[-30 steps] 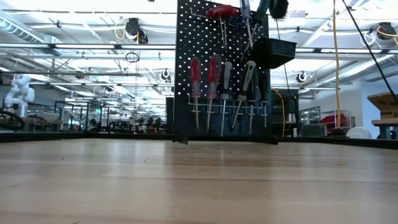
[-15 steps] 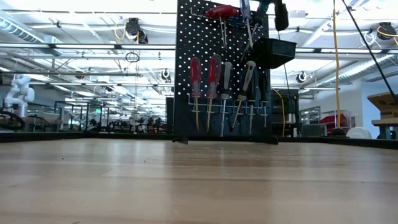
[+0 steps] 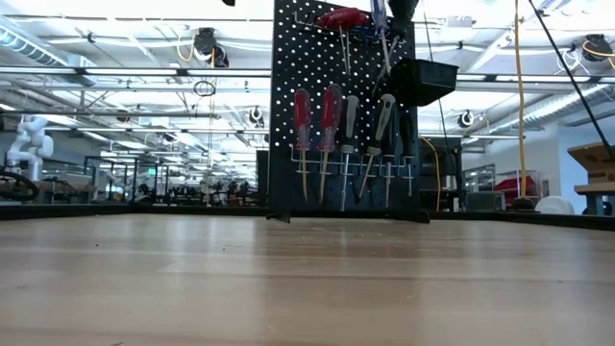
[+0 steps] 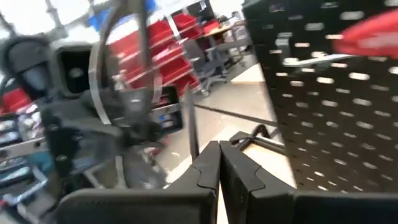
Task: Hang tools onto peg board
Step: Hang the black safety goggles on the pegboard
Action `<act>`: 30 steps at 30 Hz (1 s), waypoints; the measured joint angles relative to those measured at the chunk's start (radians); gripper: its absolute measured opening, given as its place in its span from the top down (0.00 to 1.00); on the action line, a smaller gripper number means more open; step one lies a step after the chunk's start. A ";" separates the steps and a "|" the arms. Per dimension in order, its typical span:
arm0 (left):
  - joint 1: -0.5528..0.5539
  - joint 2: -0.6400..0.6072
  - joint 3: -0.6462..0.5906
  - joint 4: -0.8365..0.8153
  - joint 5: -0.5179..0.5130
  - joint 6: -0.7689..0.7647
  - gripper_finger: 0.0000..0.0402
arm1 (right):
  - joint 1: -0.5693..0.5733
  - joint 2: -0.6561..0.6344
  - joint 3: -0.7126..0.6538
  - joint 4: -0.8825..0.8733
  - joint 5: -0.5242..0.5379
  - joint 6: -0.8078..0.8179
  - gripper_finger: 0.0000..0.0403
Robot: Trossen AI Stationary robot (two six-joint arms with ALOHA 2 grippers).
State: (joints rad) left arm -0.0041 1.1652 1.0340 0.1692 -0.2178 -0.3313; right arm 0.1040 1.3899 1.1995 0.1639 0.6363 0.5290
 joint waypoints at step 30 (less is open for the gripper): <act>0.114 0.037 -0.013 -0.134 0.048 0.054 0.73 | 0.058 -0.156 0.146 -0.611 0.283 0.006 1.00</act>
State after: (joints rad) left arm 0.1097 1.2023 1.0206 0.0353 -0.1701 -0.2769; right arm 0.1623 1.2343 1.3453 -0.4474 0.9195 0.5348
